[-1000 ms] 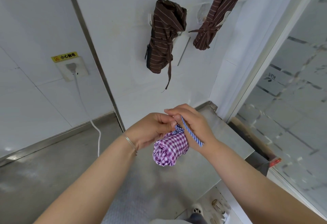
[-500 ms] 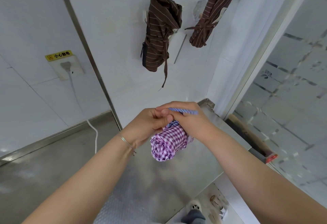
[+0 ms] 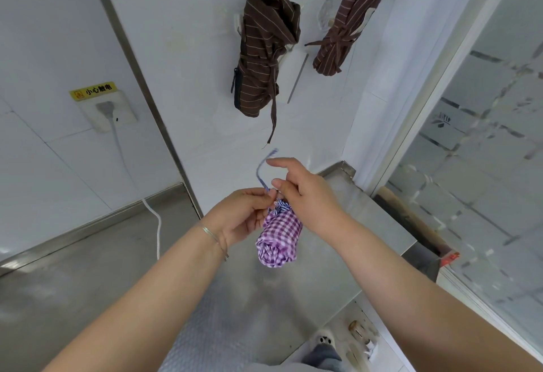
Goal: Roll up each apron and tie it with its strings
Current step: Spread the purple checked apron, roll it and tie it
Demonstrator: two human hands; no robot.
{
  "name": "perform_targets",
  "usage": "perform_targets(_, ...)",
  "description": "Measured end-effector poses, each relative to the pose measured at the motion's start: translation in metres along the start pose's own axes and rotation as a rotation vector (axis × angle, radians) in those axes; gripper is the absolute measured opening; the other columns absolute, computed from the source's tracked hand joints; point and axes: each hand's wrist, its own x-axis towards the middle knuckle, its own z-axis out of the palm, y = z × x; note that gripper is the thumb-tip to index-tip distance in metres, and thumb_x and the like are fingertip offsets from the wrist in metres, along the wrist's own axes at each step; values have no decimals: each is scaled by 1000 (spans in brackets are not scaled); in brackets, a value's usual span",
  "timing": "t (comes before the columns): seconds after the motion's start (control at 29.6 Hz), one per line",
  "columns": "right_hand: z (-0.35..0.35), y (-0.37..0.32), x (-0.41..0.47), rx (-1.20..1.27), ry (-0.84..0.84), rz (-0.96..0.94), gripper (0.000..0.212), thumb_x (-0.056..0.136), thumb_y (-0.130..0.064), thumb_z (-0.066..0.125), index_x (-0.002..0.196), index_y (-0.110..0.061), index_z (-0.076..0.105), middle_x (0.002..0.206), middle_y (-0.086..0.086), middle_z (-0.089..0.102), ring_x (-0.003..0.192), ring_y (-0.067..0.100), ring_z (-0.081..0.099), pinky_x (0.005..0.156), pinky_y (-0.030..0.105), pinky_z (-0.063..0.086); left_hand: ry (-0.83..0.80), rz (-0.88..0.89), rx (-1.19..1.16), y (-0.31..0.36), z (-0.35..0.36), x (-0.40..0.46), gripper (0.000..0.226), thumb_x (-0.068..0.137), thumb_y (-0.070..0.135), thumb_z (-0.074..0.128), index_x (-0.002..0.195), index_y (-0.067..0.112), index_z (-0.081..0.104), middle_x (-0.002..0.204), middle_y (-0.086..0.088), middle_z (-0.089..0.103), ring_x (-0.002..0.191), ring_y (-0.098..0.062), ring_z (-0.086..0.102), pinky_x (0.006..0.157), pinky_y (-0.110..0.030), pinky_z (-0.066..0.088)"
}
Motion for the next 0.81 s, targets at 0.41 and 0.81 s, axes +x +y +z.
perform_targets(0.41,-13,7,-15,-21,110,-184,18,96,-20,50,110,-32,48,73,-4,63,70,11,60,66,26,47,-43,148,140,17,11,-6,15,83,-1,66,97,3,71,89,-4,72,81,-14,66,80,-27,57)
perform_targets(0.81,-37,1,-5,502,-79,341,19,92,4,51,95,-5,68,91,13,69,86,20,62,83,37,52,97,1324,1540,42,15,-12,22,78,16,53,86,9,72,83,-2,70,68,-23,65,52,-31,52)
